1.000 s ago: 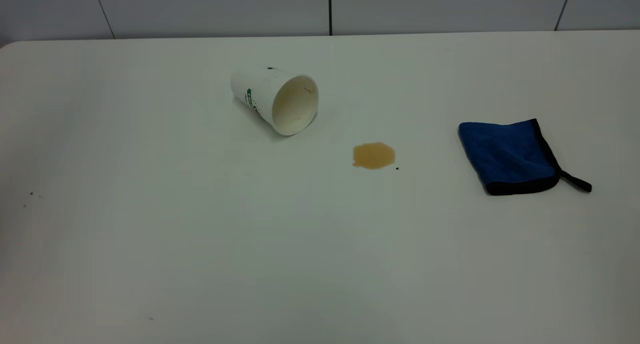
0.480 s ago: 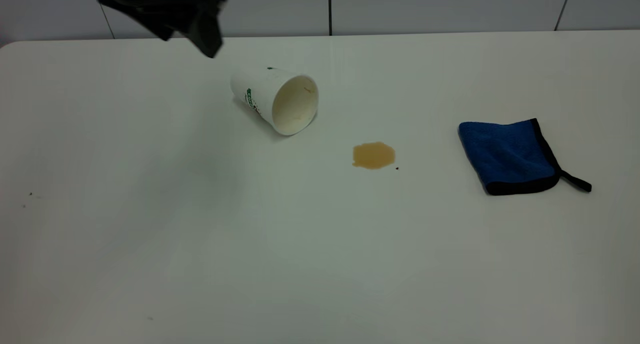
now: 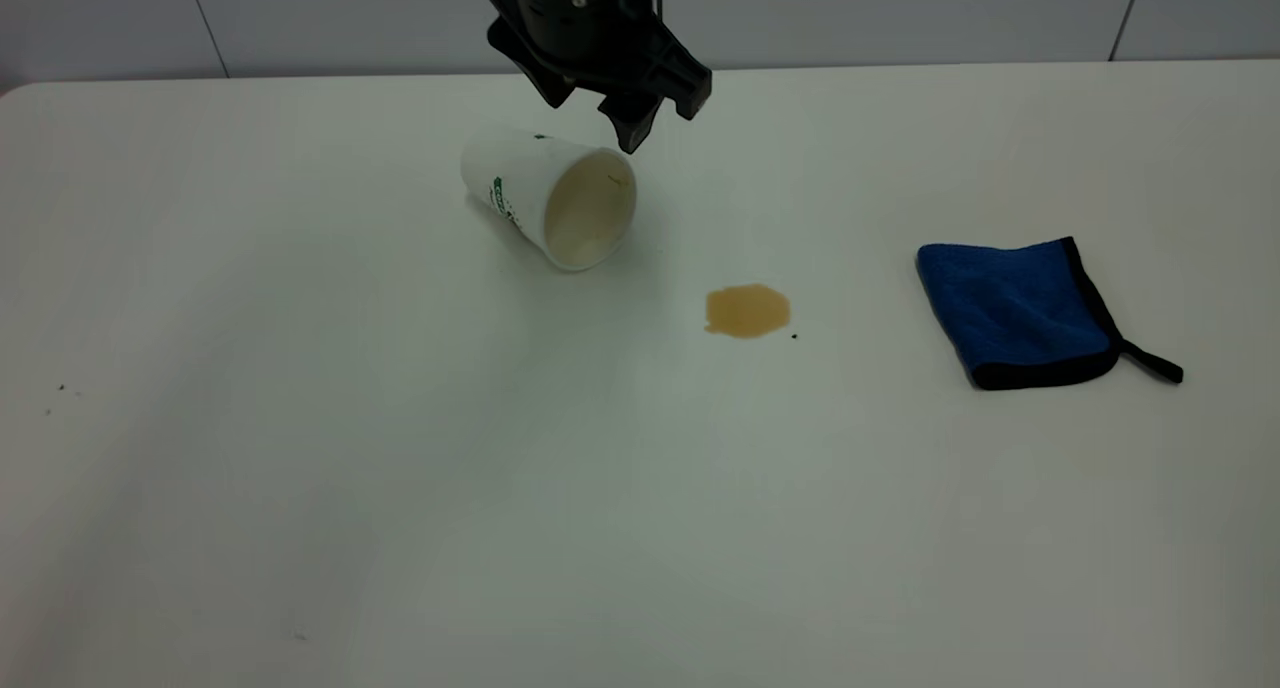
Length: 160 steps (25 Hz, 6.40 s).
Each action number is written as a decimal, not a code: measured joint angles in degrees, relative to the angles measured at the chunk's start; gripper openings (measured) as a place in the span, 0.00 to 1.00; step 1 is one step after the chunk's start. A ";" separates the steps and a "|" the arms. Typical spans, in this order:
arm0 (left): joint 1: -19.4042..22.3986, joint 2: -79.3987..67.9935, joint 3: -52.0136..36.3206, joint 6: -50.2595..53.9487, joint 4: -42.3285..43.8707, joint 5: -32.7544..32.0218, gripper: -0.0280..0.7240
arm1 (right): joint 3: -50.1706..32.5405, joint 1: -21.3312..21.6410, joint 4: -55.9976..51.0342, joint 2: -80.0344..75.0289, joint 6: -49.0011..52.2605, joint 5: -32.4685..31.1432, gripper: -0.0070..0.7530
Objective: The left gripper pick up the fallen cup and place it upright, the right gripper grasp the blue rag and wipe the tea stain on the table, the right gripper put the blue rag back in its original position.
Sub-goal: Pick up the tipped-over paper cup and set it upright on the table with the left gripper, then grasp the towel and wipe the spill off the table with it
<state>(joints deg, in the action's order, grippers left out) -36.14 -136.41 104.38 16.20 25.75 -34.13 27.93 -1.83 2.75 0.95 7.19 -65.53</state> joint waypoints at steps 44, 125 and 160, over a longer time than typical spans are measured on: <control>-1.16 -17.73 8.48 31.48 42.28 -5.69 0.64 | 0.00 0.00 0.00 0.00 0.00 0.00 0.33; 17.70 50.87 -3.79 -21.32 -29.49 -32.77 0.81 | 0.00 0.00 0.00 0.00 0.00 0.00 0.33; 22.78 130.51 -76.39 -21.69 -29.44 -30.09 0.81 | 0.00 0.00 0.00 0.00 0.00 0.00 0.33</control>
<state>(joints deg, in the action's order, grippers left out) -13.36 -5.90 27.99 -5.49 -3.70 -64.22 27.93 -1.83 2.75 0.95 7.19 -65.53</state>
